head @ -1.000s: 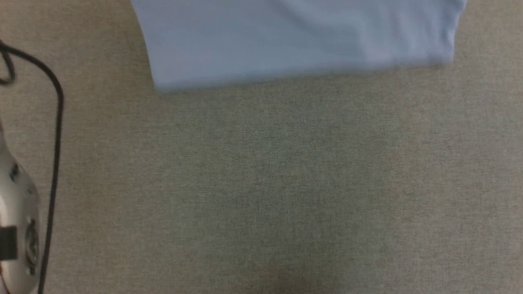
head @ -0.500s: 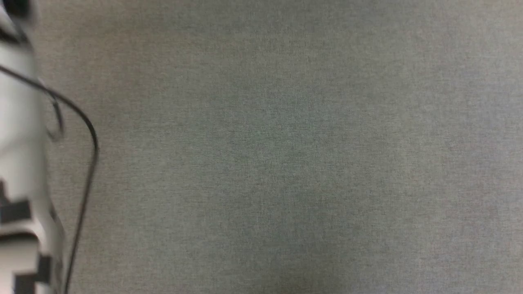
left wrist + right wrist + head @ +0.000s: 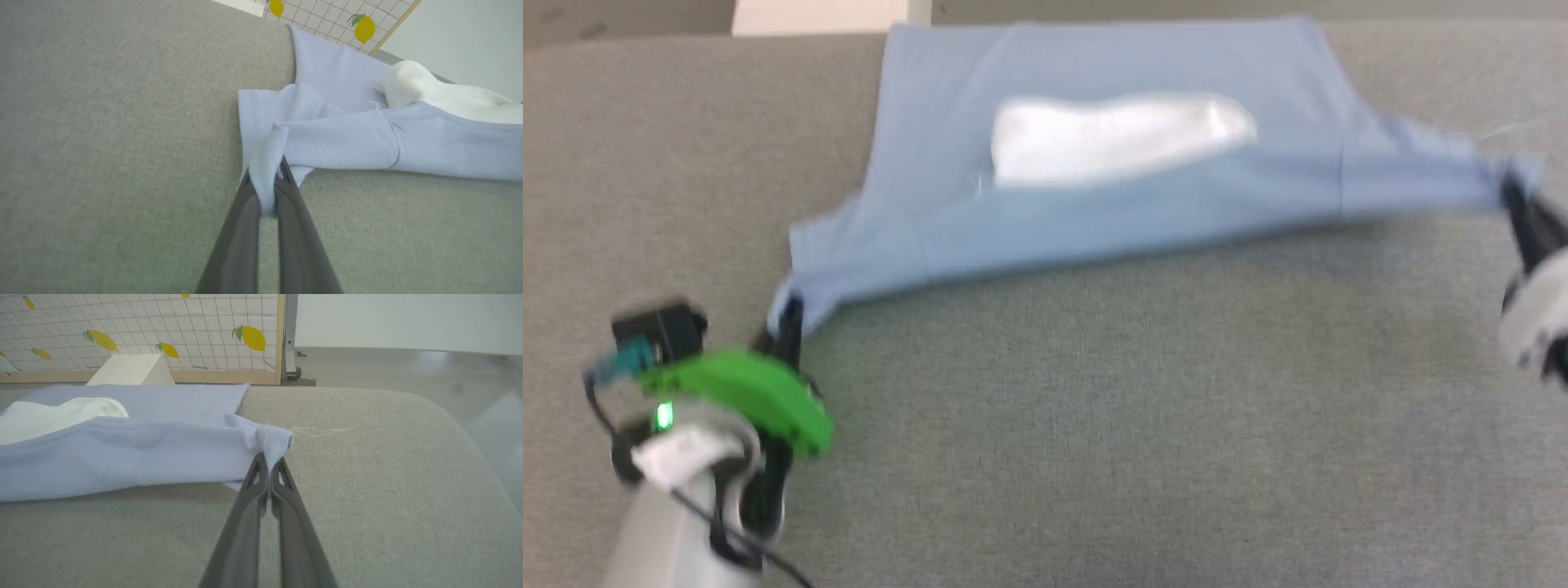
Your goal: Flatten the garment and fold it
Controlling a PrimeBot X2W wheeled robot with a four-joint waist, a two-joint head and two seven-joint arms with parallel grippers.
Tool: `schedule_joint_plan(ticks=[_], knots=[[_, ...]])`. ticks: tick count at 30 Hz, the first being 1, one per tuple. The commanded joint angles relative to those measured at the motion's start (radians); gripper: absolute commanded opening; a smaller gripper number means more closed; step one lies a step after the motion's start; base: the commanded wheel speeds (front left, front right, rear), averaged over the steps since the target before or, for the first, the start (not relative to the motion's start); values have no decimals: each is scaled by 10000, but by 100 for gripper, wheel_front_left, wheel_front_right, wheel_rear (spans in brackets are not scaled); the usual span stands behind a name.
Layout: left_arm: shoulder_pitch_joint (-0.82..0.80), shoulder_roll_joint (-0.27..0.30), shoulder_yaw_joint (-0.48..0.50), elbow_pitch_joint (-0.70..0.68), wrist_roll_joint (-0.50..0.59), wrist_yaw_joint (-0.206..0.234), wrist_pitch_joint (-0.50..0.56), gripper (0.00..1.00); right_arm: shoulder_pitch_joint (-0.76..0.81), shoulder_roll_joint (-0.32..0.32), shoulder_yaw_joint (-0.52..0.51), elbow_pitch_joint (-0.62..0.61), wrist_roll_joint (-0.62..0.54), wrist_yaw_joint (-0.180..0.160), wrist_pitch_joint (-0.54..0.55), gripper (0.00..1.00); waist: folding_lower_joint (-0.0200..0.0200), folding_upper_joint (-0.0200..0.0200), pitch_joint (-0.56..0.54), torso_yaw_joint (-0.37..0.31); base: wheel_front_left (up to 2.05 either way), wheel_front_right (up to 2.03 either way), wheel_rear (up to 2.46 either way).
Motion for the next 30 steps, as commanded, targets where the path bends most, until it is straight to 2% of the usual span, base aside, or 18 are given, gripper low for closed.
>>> schedule_joint_plan(ticks=[1,9,13,18,22,27,28,29,30], knots=[[537,21,93,-231,-128,127,36,0,603,238,-276,-280,-2,-17,186,0,1,-1,-734,83,0,0,0],[2984,-102,191,-1039,-325,674,315,0,3658,1978,-1918,-1709,-766,-17,1722,0,1,-1,-1442,266,0,0,0],[3831,-266,240,-1218,-533,937,514,0,4610,2620,-2282,-2235,-1075,-17,2588,0,1,-1,-1614,243,0,0,0],[4819,-353,129,-1423,-687,1292,1056,0,5452,2969,-2557,-2510,-1369,-17,3494,0,1,-1,-1662,225,0,0,0],[5349,-310,148,-1446,-672,1636,1367,0,5881,3035,-2920,-2179,-1548,-17,4011,0,1,-1,-1650,270,0,0,0],[5426,-442,18,-1396,-714,1601,1310,0,6020,3044,-2892,-1340,-1281,-17,3888,0,1,-1,-1657,349,0,0,0],[5378,-512,-21,-1378,-753,1540,1247,0,6003,3045,-2854,-1204,-1203,-17,3745,3,1,-1,-1676,366,0,0,0],[5336,-577,-35,-1360,-803,1482,1177,0,5989,3045,-2810,-1110,-1127,-17,3650,40,1,-1,-1699,380,0,0,0],[5290,-637,-58,-1330,-853,1406,1103,0,5990,3045,-2709,-1054,-1093,-17,3538,85,1,-1,-1734,397,0,0,0]])
